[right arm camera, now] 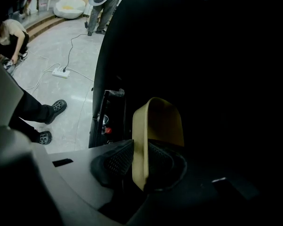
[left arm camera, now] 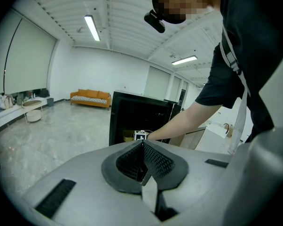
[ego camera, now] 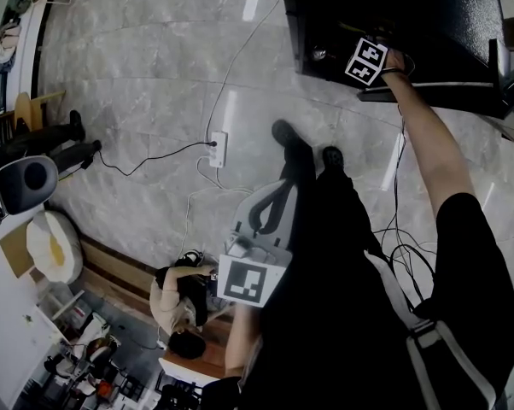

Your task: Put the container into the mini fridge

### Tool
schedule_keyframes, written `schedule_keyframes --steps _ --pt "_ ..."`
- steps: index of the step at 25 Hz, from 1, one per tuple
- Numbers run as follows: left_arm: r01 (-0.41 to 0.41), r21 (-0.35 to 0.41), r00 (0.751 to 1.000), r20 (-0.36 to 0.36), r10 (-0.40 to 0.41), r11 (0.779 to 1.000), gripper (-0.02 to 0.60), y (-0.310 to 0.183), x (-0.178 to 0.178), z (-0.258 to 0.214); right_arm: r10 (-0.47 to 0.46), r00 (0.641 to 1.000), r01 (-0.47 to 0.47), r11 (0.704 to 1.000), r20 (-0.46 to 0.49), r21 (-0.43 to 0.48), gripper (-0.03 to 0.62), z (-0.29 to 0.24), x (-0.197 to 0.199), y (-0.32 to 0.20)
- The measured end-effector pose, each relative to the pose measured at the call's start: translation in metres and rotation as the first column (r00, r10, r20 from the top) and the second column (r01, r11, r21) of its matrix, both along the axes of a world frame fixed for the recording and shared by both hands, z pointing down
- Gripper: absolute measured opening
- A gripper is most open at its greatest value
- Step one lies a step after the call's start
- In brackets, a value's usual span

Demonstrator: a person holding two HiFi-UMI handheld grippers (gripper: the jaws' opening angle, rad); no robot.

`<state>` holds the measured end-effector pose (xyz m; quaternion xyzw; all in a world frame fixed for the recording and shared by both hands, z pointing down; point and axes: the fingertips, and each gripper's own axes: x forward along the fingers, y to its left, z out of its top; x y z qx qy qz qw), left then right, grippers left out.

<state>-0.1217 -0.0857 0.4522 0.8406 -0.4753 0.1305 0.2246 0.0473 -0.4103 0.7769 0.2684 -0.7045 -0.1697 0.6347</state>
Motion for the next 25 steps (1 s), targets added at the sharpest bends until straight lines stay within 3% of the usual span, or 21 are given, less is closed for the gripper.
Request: schedule_keyframes --steps 10,16,25 --pt "-0.004 0.016 1.0 0.005 0.004 1.0 0.033 0.002 0.004 -0.007 -0.006 1.0 0.005 1.0 0.018 0.009 0.153 -0.013 0.001 -0.003" --pt "0.0 0.038 1.0 0.008 0.0 0.999 0.034 0.007 0.009 -0.012 -0.011 0.999 0.01 1.0 0.031 0.023 0.158 -0.024 0.0 0.001" --pt "0.001 0.092 1.0 0.013 -0.003 0.996 0.034 0.019 0.021 -0.033 0.028 0.991 -0.029 1.0 0.129 0.006 0.16 -0.054 -0.007 0.04"
